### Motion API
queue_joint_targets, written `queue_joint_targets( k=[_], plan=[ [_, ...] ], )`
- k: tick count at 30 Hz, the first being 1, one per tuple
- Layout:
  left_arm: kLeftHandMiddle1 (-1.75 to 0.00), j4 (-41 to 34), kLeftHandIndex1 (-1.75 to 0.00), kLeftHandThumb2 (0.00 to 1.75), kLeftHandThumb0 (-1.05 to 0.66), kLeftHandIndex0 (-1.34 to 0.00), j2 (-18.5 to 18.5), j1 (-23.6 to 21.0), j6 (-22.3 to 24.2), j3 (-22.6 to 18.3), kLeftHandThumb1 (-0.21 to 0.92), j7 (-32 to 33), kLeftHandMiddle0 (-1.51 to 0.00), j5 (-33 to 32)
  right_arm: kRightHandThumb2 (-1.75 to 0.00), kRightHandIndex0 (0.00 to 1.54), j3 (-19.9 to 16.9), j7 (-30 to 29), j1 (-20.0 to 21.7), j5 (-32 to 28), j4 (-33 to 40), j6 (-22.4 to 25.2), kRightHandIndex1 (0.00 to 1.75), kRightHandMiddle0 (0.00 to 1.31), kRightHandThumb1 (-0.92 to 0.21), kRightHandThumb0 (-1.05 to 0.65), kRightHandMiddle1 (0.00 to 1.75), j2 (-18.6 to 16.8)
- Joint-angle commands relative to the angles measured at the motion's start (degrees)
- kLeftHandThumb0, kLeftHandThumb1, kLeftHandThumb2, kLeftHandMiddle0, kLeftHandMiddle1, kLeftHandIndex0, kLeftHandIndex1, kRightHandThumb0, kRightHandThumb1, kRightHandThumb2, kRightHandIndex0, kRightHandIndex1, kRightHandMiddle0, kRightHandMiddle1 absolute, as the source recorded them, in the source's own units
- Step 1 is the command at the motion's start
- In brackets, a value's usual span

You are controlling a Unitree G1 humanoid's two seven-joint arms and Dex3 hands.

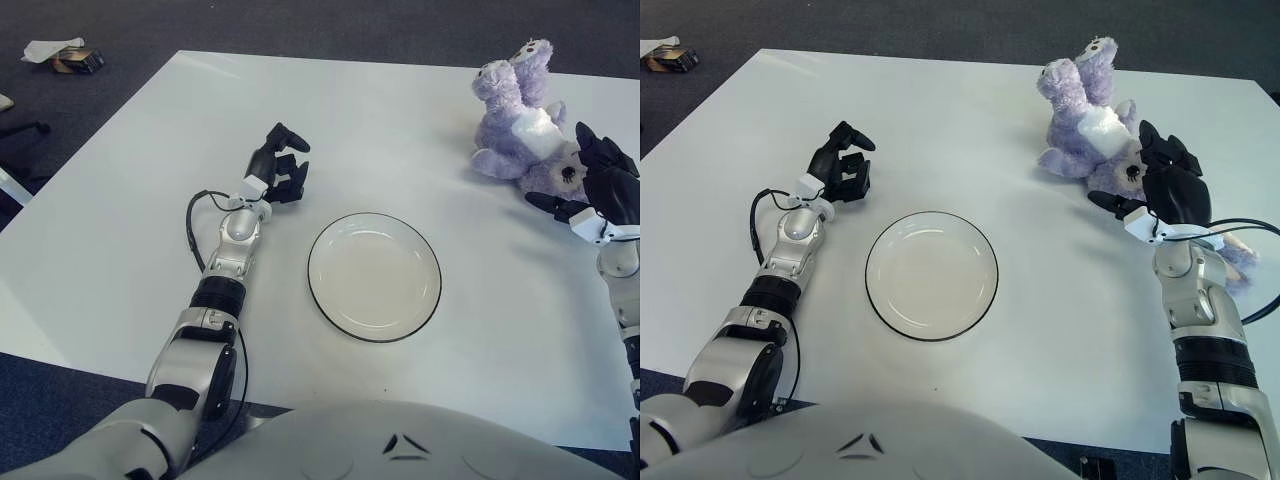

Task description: Put the doll into the plate.

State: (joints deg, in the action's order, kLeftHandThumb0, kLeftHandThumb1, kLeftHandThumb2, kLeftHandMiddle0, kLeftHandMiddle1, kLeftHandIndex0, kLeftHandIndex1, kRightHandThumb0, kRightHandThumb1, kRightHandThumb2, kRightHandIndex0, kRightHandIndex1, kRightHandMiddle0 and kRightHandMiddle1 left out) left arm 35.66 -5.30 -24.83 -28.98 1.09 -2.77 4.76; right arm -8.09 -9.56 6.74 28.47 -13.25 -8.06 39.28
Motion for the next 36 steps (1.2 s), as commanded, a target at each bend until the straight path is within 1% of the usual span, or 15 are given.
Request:
queue_joint_targets(
  k=[1,3,7,14,18,20,30,36],
  plan=[
    [-1.75,2.8,-1.75,0.92,-0.39,-0.37,0.5,3.7,-0.6,0.5,0.63,0.3,-0.97,0.5,-0.21,0.0,0.8,0.3,1.9,0.4,0.0,1.0,0.0,0.0,-0.92,-1.05,0.0,-0.3],
    [-1.75,2.8,-1.75,0.92,-0.39,-0.37,0.5,3.7,-0.6,0.6,0.63,0.4,-0.97,0.7,-0.2,0.0,1.4,0.3,2.8,0.6,-0.7,1.6,0.0,0.0,-0.92,-1.05,0.0,-0.5],
    [-1.75,2.9,-1.75,0.92,-0.39,-0.37,0.4,3.7,-0.6,0.6,0.63,0.5,-0.98,0.8,-0.19,0.0,2.9,-0.3,6.1,0.9,-4.2,2.4,0.0,0.0,-0.92,-1.05,0.0,-1.2],
    [-1.75,2.5,-1.75,0.92,-0.39,-0.37,0.5,4.0,-0.5,0.7,0.63,0.7,-0.98,0.9,-0.23,0.0,4.1,-1.1,9.8,0.0,-9.2,2.1,0.0,0.0,-0.92,-1.05,0.0,-2.2],
    [-1.75,2.4,-1.75,0.93,-0.39,-0.38,0.6,4.2,-1.2,0.6,0.62,1.2,-0.98,1.0,-0.26,0.0,5.6,-2.6,13.7,0.3,-16.0,0.5,0.0,0.0,-0.92,-1.05,0.0,-2.9],
    [-1.75,2.4,-1.75,0.94,-0.4,-0.38,0.6,4.3,-1.4,0.7,0.62,1.6,-0.98,1.2,-0.27,0.0,6.7,-3.8,16.1,0.6,-21.5,-1.3,0.0,0.0,-0.92,-1.05,0.0,-2.8],
    [-1.75,1.7,-1.75,0.96,-0.4,-0.39,0.3,4.7,-1.7,1.1,0.6,1.8,-0.98,1.7,-0.25,0.0,10.4,-7.0,20.0,1.4,-31.8,-5.4,0.0,0.01,-0.92,-1.05,0.0,-1.7],
    [-1.75,0.9,-1.75,0.96,-0.4,-0.39,0.1,5.2,-1.3,1.2,0.6,1.8,-0.97,1.9,-0.25,0.0,13.9,-9.9,24.1,3.5,-40.3,-6.7,0.0,0.02,-0.92,-1.05,0.01,-1.6]
  ],
)
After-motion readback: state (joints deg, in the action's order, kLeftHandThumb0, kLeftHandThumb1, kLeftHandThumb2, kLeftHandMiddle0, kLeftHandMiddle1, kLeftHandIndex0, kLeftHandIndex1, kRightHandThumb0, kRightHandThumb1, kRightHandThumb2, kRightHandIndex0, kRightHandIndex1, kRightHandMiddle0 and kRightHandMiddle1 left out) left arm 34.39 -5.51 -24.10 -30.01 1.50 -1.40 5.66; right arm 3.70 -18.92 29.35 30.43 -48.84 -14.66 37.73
